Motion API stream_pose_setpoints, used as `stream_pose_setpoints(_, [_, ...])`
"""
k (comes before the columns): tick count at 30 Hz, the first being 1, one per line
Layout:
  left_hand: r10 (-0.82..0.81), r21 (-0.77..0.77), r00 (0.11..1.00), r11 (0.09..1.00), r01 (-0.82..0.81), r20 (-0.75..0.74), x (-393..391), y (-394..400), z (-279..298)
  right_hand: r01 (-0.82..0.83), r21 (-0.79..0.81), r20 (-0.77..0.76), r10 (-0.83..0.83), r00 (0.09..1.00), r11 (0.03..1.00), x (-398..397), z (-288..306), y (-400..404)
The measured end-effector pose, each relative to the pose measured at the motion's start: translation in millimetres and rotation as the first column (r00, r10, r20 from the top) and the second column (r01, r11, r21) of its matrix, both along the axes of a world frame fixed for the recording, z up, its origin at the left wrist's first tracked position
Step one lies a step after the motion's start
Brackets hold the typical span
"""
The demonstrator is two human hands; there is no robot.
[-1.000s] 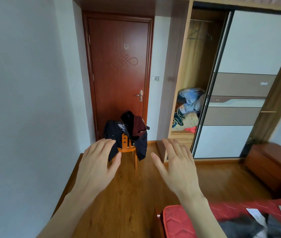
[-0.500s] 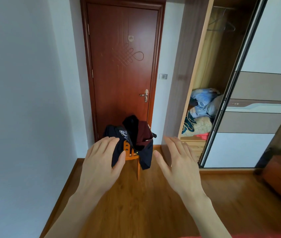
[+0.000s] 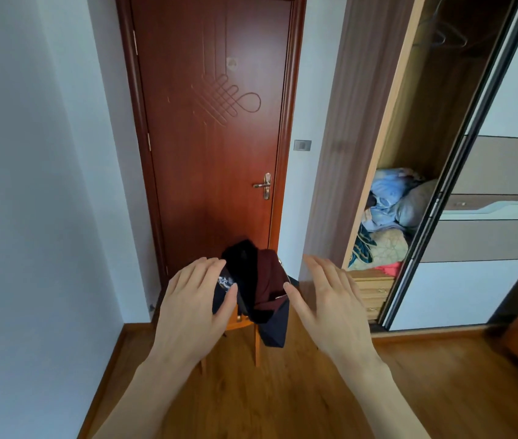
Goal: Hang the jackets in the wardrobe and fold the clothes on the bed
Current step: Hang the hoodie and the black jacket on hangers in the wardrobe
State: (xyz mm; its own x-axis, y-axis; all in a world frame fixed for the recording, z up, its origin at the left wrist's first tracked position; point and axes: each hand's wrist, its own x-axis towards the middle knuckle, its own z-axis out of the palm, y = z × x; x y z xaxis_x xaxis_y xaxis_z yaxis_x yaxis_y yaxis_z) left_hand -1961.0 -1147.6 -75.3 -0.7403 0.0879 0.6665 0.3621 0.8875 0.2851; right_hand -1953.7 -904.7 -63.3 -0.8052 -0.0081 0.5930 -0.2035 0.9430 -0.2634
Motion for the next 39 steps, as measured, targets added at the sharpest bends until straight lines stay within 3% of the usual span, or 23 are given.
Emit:
stream_pose_setpoints(14, [-0.015,-0.073,0.995,0.997,0.023,0.101,-195,18,-54,0.031,-0.056,0.11,-0.024,0.994,0.998,-180,-55,22])
stream_pose_setpoints(27, [0.027,-0.161,0.963,0.987,0.017,0.269,-380,37,-114,0.006,-0.114,0.341,0.033,0.939,0.993,-382,-145,50])
stream_pose_setpoints(39, [0.122,-0.162,0.872,0.986,-0.049,0.475,-485,29,-175,-0.044,-0.085,0.541,0.083,0.837,0.995,-465,-202,28])
